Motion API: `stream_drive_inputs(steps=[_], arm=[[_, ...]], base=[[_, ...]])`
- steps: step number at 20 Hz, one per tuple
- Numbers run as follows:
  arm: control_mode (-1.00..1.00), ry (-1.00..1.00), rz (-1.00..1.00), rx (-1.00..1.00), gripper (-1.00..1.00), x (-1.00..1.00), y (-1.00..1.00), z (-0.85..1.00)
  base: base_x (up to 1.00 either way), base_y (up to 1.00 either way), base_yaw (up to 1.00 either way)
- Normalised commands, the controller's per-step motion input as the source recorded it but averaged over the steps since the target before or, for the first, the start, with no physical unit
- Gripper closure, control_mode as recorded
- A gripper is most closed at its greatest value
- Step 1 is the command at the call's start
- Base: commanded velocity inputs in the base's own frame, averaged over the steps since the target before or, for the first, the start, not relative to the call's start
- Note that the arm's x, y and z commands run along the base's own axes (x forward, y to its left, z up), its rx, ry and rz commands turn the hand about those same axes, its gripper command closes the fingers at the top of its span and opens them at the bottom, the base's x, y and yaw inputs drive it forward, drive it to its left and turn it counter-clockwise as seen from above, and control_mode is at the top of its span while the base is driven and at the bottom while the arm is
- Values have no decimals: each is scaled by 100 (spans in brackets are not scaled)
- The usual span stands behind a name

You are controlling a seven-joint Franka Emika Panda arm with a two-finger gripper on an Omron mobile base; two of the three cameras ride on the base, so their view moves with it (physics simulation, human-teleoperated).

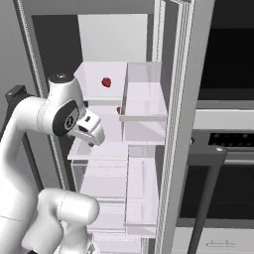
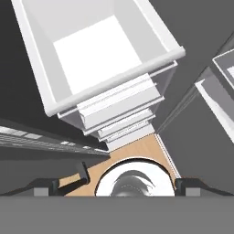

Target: Take the strawberry from the fridge and place it on top of the pancake, located on the dining counter.

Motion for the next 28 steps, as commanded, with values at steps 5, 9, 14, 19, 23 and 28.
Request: stream_drive_inputs(steps=[5,9,14,19,23,28], arm=[[-100,-19,36,-10,-100,41,-16,34],[-100,-42,39,-6,-100,39,-2,8],[-100,-44,30,-10,-100,17,0,20],[-100,-8,-1,-4,-100,1,0,68],[-100,-4,-9,5,-100,37,3,64],[-100,-1,-15,15,-100,37,1,46]], base=[[0,0,0],[0,0,0],[0,0,0],[0,0,0],[0,0,0],[0,0,0]])
